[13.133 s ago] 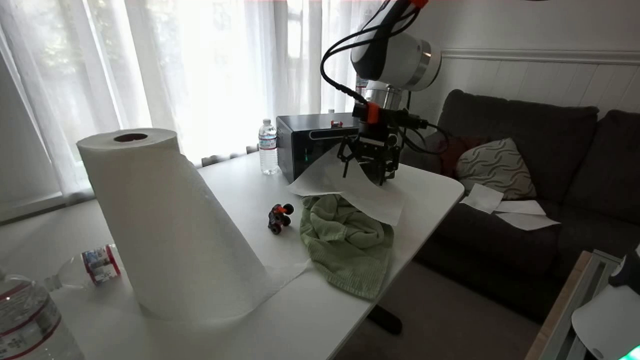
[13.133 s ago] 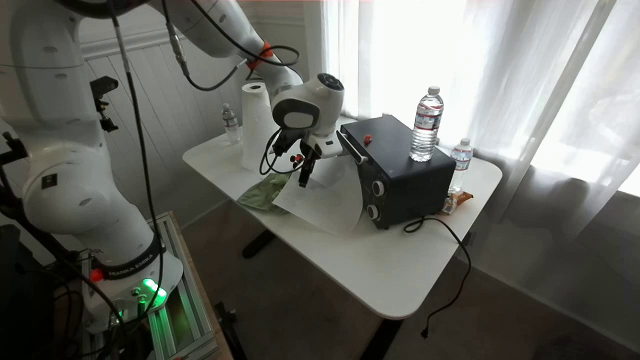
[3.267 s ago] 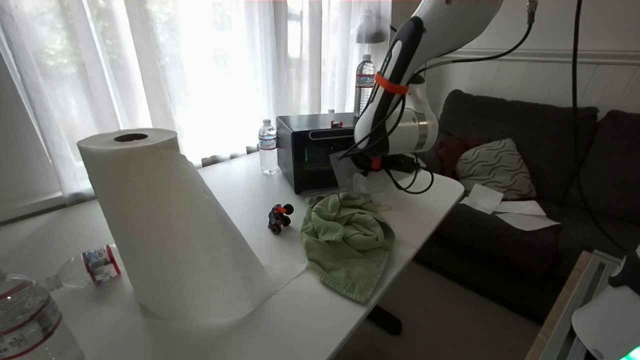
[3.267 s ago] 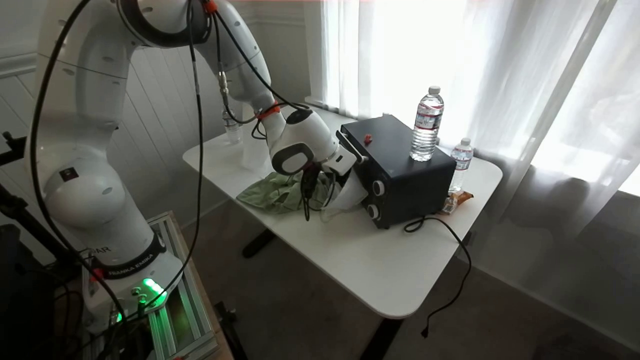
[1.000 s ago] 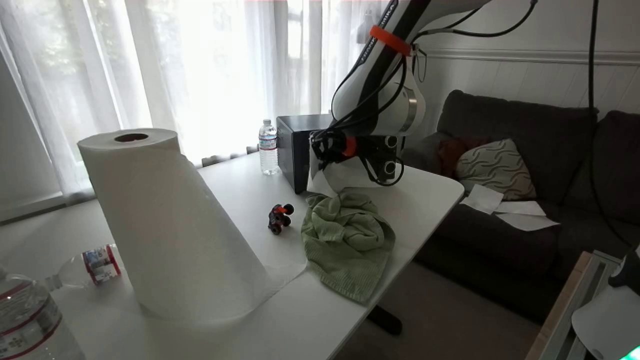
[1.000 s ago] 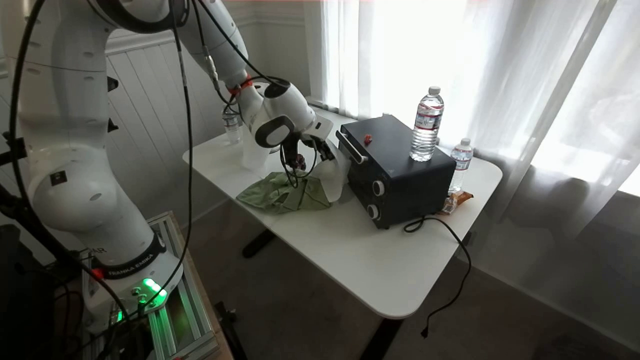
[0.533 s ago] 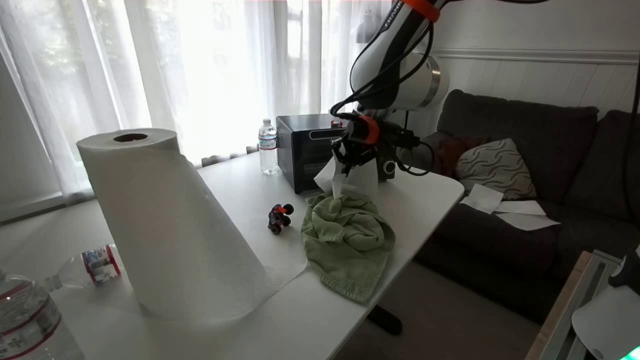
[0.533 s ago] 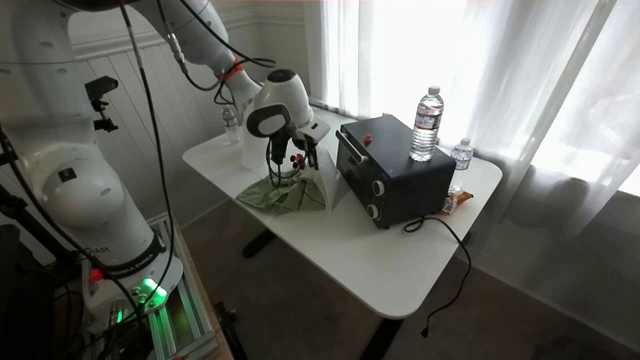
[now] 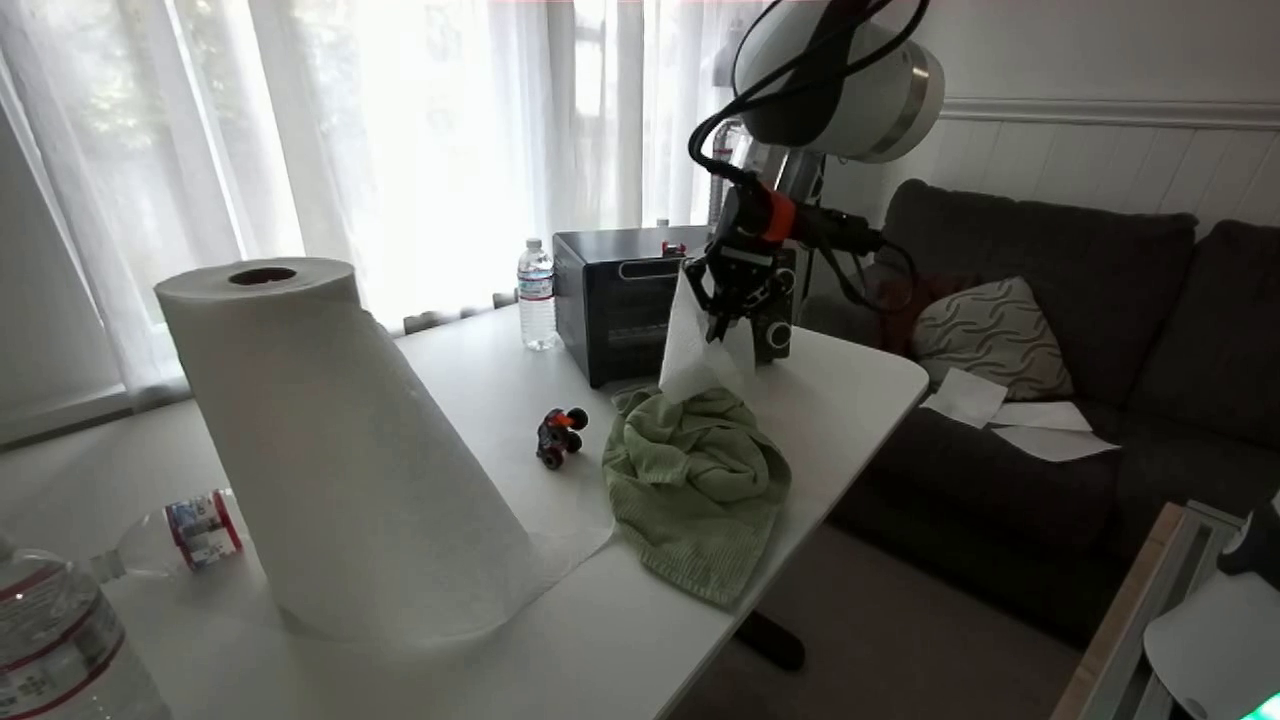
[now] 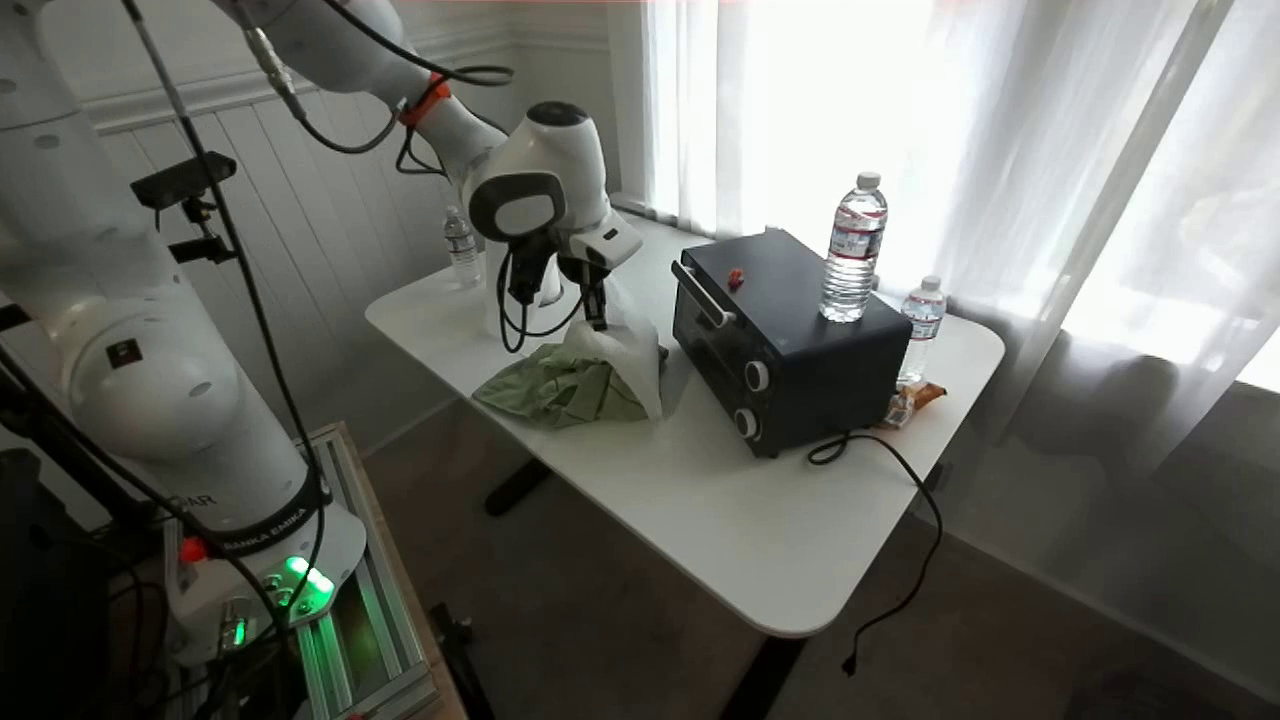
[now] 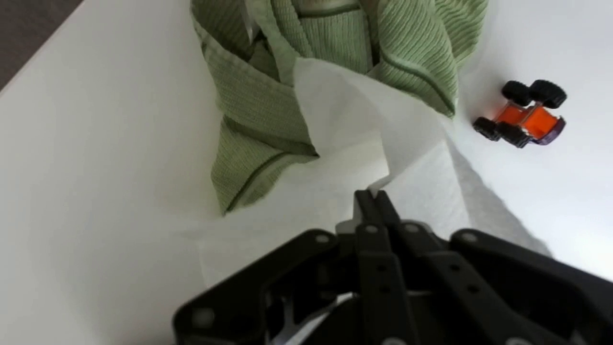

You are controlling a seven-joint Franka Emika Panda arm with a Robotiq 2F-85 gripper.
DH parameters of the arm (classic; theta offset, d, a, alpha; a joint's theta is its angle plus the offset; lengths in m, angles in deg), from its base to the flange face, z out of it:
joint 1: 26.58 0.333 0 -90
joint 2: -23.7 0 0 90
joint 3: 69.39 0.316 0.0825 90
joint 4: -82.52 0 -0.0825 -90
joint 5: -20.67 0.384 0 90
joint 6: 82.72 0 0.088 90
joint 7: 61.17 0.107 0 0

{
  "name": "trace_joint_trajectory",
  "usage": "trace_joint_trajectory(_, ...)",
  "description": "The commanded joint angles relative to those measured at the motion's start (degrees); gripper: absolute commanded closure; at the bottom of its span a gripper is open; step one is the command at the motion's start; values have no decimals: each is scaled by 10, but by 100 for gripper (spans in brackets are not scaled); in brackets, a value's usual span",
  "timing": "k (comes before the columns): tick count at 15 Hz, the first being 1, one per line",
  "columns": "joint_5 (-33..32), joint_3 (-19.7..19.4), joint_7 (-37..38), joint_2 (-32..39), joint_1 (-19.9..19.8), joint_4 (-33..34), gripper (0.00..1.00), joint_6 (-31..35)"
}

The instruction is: Use the paper towel in front of the microwave to wipe the microwave door

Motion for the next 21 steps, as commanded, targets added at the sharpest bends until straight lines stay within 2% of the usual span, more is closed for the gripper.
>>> trace_joint_trajectory(1,-23,17,32,-115,-29,-58,100,-52)
trace_joint_trajectory(5,-41,29,54,-189,-60,-73,100,-116)
trace_joint_trajectory(8,-20,23,28,-188,-70,-56,100,-160)
trace_joint_trajectory(13,-15,19,19,-89,-84,-20,100,-139)
trace_joint_trajectory(21,-16,34,20,80,-68,57,100,-17)
